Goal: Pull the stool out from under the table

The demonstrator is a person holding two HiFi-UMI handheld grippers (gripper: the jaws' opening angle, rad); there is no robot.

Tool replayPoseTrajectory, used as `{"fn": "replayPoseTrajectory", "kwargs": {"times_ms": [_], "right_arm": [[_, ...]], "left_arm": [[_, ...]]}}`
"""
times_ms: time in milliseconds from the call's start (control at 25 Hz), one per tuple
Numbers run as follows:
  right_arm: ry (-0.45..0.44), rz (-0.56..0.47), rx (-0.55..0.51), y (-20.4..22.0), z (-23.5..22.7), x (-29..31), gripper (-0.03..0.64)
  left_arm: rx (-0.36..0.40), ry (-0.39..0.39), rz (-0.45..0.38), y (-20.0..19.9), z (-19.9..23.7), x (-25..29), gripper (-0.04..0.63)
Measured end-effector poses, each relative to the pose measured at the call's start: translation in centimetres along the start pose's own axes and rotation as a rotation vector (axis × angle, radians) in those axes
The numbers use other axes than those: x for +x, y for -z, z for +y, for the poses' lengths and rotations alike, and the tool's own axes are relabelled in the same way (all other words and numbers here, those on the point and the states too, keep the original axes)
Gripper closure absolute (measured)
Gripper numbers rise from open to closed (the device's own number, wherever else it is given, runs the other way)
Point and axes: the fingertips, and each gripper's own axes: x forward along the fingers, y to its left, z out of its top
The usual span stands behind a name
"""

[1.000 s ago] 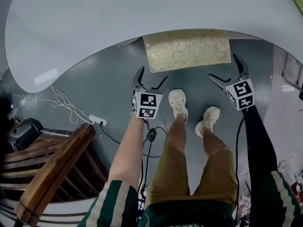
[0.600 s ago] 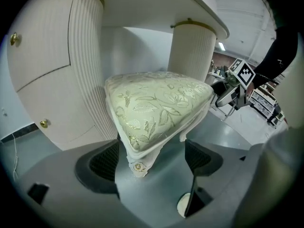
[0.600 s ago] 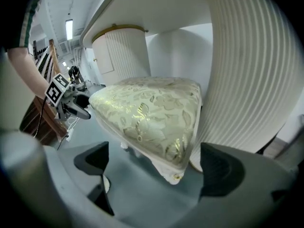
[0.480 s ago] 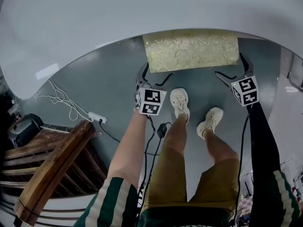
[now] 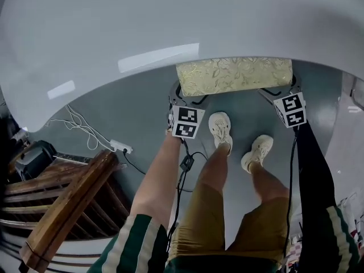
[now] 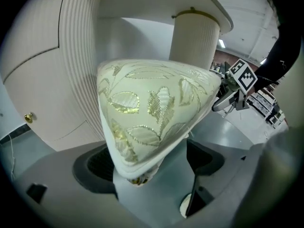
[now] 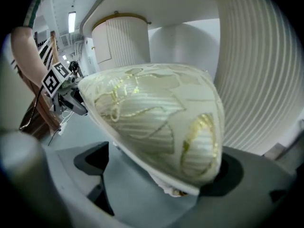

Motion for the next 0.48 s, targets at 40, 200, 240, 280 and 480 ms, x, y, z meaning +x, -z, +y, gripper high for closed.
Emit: {"fn": "replayPoseTrajectory", "kwargs": {"times_ms": [40, 200, 240, 280, 480], "right_arm": [[0.013, -0.005, 0.008, 0.1, -0.2, 0.4, 0.018], [0.056, -0.025, 0.007, 0.2, -0.7, 1.1, 0.054], [0.06, -0.024, -0.001, 0.2, -0.7, 1.2, 0.059], [0.065, -0.022, -0.005, 0.3, -0.7, 1.3, 0.064], [0.065, 0.042, -0.026, 0.6, -1.4, 0.9, 0.138]], "left_arm": [[-0.008, 0.002, 0.003, 0.1, -0.1, 0.4, 0.152], [-0.051, -0.006, 0.004, 0.1, 0.7, 1.5, 0.147], [-0.045, 0.001, 0.009, 0.1, 0.8, 1.8, 0.147], [-0.035, 0.012, 0.016, 0.2, 0.8, 2.0, 0.147], [-0.028, 0.036, 0.03, -0.4, 0.9, 2.2, 0.149]]}}
